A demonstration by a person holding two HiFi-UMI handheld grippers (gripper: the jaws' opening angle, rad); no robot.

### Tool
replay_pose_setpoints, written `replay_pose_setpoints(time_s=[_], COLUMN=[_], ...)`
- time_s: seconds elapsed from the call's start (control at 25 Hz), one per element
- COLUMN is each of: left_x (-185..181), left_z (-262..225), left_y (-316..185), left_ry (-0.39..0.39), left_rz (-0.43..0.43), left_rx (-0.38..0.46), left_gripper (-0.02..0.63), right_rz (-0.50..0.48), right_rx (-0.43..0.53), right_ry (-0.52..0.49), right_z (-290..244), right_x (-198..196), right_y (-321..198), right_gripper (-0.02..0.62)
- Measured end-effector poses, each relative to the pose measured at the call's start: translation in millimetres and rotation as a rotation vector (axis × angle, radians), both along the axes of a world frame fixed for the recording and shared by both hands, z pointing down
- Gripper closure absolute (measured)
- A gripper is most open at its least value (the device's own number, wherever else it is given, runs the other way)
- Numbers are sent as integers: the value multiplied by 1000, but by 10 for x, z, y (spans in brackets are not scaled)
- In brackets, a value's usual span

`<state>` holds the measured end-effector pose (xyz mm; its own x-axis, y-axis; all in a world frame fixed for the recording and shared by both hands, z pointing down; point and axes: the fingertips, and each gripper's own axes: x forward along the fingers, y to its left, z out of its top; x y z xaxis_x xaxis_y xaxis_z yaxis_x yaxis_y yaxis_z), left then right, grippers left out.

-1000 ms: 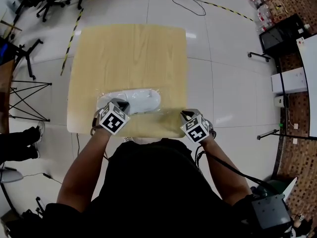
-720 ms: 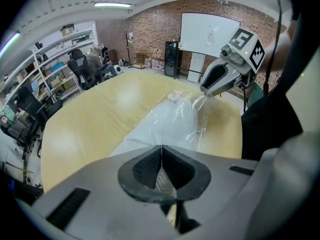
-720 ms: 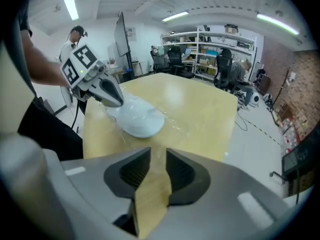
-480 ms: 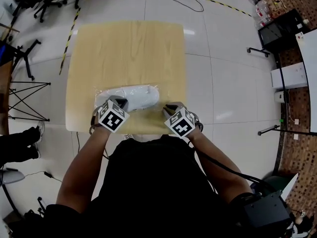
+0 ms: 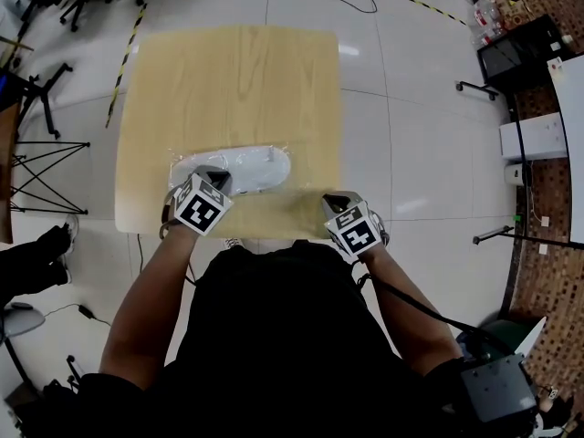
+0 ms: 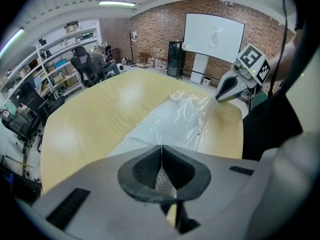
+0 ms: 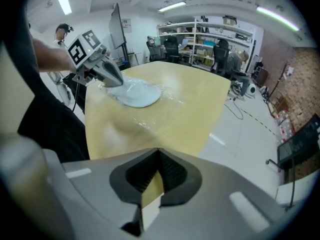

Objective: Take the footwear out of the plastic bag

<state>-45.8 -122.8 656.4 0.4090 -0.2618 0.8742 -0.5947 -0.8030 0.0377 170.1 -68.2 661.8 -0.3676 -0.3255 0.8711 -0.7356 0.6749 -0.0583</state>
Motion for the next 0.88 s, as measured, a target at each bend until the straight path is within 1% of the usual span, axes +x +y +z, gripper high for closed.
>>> replay_pose_setpoints(time_s=[0.08,0.12,0.16,0.24,0.28,0.36,0.4,0.48,0.6,0.72,0.88], left_x=[-18,-32,-44,-50,-47,-38,-32,-30,-30,-31,-19], left_z=[12,17,19,17,18,16,6,-15,-39,-29,-77], left_y=[2,5,6,8,13,25,26,14,0,8,-38], left_ry=[4,5,4,-2,-5,-5,1,14,20,12,24], left_rz=[-3,-5,-6,-3,-2,-1,-2,-7,-12,-17,-32], left_rx=[1,1,0,0,-2,-7,-8,-11,-1,8,4], left_gripper=[592,592,592,592,592,592,592,591,592,592,592], right_rz=[72,96,104,63,23,-56,-78,-77,-52,-49,-104], right_rx=[10,20,26,30,35,54,64,76,78,69,118], right_ry=[-40,-76,-110,-136,-122,-57,-30,-22,-47,-72,-39], right_z=[-47,-87,-123,-143,-119,-25,18,51,28,6,-32], right_x=[6,-53,-143,-360,-455,-565,-582,-576,-523,-486,-434], right_y=[-77,-147,-218,-312,-333,-334,-320,-282,-174,-53,-1], right_gripper=[592,589,570,492,476,516,542,580,586,586,591])
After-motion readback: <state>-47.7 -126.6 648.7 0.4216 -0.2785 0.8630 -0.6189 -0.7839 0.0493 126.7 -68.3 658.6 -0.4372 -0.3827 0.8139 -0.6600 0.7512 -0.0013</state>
